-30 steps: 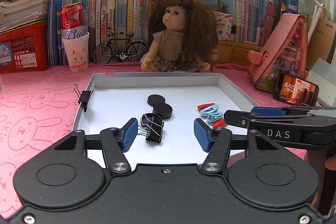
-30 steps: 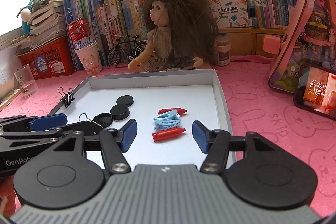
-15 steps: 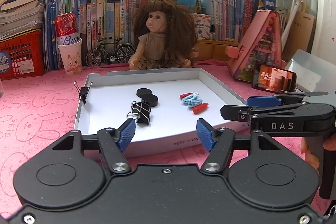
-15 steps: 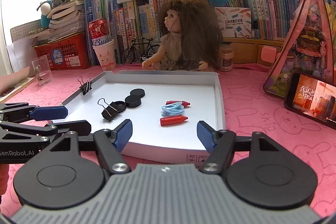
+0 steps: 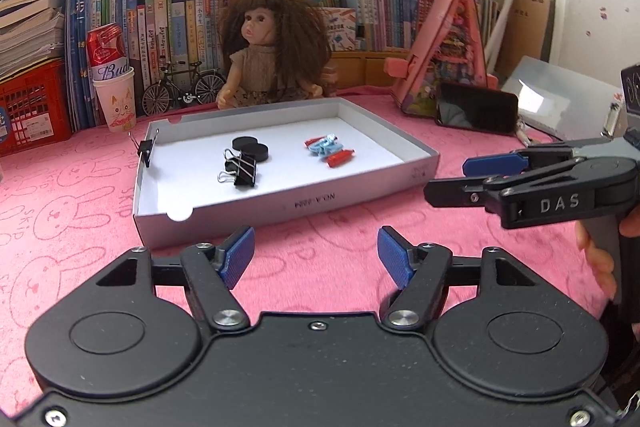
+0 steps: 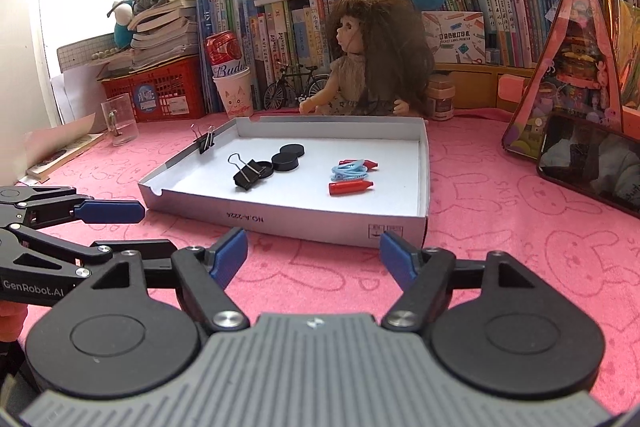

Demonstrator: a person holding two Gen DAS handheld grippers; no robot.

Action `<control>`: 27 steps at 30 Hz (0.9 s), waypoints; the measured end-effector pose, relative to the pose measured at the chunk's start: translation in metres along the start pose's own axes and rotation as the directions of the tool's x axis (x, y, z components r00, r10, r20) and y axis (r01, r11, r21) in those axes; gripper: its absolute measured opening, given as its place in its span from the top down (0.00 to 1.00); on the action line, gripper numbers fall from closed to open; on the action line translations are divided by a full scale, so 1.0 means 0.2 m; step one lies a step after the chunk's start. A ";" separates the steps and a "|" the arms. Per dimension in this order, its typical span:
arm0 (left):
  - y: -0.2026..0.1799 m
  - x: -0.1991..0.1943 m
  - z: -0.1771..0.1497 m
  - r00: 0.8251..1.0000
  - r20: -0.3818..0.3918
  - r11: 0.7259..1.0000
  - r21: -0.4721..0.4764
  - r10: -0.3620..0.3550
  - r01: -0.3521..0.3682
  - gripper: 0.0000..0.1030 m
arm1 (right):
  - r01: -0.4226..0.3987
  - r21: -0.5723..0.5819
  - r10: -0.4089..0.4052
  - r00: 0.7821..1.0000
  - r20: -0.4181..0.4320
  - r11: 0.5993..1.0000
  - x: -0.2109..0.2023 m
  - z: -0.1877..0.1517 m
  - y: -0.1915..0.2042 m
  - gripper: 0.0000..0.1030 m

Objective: Organize rigid objects
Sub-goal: 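Move the left tool to a black round puck while the right tool approaches a clear plastic dome, then close the right gripper on the clear dome while the left gripper closes on the black puck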

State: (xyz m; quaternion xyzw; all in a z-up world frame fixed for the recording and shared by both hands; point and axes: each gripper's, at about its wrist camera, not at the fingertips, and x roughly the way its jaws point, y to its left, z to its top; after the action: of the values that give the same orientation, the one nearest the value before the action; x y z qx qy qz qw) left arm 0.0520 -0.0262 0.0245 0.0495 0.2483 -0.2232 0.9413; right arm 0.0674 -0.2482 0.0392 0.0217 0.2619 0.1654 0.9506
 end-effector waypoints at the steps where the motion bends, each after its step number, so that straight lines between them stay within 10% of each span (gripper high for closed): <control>1: -0.01 -0.02 -0.02 1.000 -0.003 1.000 0.009 -0.002 0.002 0.36 | -0.005 0.006 0.005 1.000 -0.002 1.000 -0.02 -0.01 0.00 0.20; 22: -0.08 -0.04 -0.17 0.999 -0.046 0.996 0.084 -0.004 0.008 0.33 | -0.163 0.090 0.168 0.984 -0.054 0.983 -0.15 -0.20 0.05 0.19; 27: -0.05 -0.03 -0.16 0.999 -0.043 0.997 0.073 0.027 -0.024 0.33 | -0.202 0.104 0.210 0.975 -0.076 0.974 -0.11 -0.21 0.09 0.32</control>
State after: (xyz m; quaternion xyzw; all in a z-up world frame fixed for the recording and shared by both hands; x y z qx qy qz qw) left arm 0.0285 -0.0267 -0.0008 0.0916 0.2602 -0.2187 0.9360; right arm 0.0233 -0.2397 0.0162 0.0871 0.3068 0.2511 0.9139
